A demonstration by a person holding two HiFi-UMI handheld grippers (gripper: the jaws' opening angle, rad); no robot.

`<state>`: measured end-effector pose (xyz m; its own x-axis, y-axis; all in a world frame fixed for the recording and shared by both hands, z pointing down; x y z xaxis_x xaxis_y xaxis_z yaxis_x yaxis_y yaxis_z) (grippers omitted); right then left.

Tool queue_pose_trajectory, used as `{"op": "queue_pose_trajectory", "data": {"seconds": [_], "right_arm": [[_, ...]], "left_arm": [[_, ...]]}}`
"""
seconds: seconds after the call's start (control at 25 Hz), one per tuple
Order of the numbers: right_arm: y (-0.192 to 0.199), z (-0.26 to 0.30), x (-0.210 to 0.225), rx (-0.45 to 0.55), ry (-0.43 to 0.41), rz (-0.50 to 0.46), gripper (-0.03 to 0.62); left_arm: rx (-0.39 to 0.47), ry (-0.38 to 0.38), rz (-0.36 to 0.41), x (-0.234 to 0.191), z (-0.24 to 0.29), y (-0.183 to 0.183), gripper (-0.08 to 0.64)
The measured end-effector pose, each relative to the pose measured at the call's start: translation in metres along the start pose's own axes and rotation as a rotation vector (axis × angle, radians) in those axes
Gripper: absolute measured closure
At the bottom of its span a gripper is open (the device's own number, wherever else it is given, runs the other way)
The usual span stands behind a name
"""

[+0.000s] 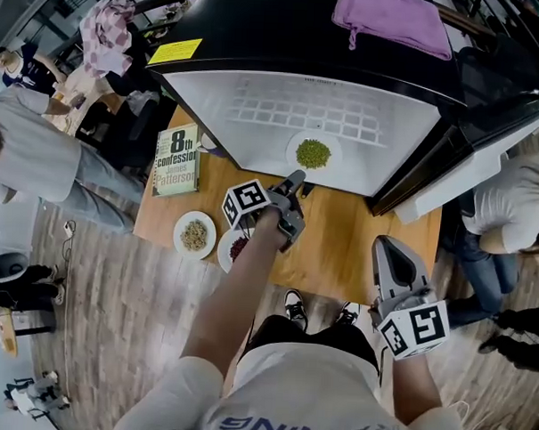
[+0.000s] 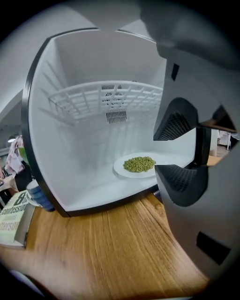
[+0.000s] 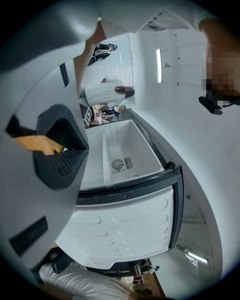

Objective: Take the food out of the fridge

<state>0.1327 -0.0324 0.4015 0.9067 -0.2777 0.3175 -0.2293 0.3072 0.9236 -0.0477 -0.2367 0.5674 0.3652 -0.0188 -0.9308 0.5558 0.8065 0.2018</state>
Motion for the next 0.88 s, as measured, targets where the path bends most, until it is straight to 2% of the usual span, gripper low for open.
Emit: {"op": "queue_pose_trajectory", "data": {"seconds": [0.28, 0.8, 0.88], "right_arm": [[0.007, 0.009, -0.006, -0.023, -0.010, -0.008, 0.574], [0.013, 0.003, 0.002, -0.045, 0.015, -0.010, 0.574], [0.015, 0.002, 0.002, -0.048, 0.014, -0.008, 0.574]], "left_arm": [[-0.029, -0.045, -0.089, -0.024, 0.022, 0.000, 0.403], [-0.034, -0.040, -0.165, -0.032, 0.038, 0.005, 0.405], [-0.031, -0.059, -0.174, -0.034, 0.038, 0.006, 0.428]]}}
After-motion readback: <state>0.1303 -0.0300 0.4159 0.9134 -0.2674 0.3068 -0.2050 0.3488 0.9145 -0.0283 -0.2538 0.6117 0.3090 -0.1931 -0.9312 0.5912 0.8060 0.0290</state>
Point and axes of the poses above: the fingertips, and each gripper's own axes: z forward along the fingers, x to its right, y out of its underside, the point moved 5 cm from there along -z, backward along the fingers, and after that the axes turned 6 degrees about z, right-handed, at the moved point
